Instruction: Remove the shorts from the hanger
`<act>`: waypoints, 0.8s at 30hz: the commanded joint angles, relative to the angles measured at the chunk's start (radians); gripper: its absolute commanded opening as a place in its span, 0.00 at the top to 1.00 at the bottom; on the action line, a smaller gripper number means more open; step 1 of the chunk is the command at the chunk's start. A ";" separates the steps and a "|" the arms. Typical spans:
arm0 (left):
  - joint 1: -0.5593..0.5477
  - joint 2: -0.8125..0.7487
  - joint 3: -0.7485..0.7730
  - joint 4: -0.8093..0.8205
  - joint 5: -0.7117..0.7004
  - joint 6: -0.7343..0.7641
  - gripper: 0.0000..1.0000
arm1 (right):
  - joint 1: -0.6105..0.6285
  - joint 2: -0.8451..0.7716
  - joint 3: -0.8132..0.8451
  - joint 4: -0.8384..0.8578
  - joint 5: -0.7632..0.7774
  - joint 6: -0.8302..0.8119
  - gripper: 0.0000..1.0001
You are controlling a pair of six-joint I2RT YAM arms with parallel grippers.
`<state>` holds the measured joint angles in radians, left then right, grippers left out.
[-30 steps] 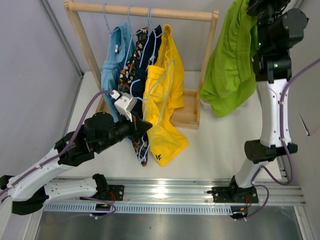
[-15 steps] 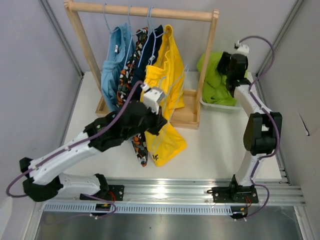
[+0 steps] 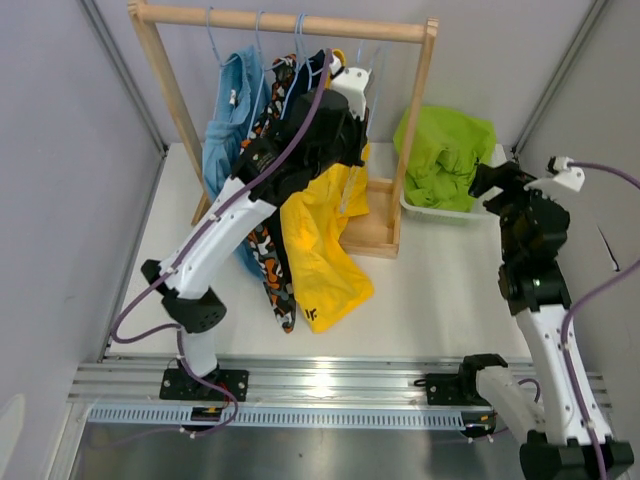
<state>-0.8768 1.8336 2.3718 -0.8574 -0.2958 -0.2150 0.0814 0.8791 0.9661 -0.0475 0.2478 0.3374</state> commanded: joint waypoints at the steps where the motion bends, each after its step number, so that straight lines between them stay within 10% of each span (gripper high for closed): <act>1: 0.054 0.104 0.173 -0.042 -0.011 0.045 1.00 | 0.011 -0.107 -0.073 -0.123 -0.062 0.037 0.16; 24: 0.122 0.256 0.216 0.366 0.069 0.023 1.00 | 0.077 -0.289 -0.185 -0.181 -0.168 0.080 0.17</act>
<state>-0.7654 2.0682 2.5423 -0.5755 -0.2394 -0.1833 0.1478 0.6022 0.7853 -0.2451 0.0982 0.4114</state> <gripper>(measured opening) 0.036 0.829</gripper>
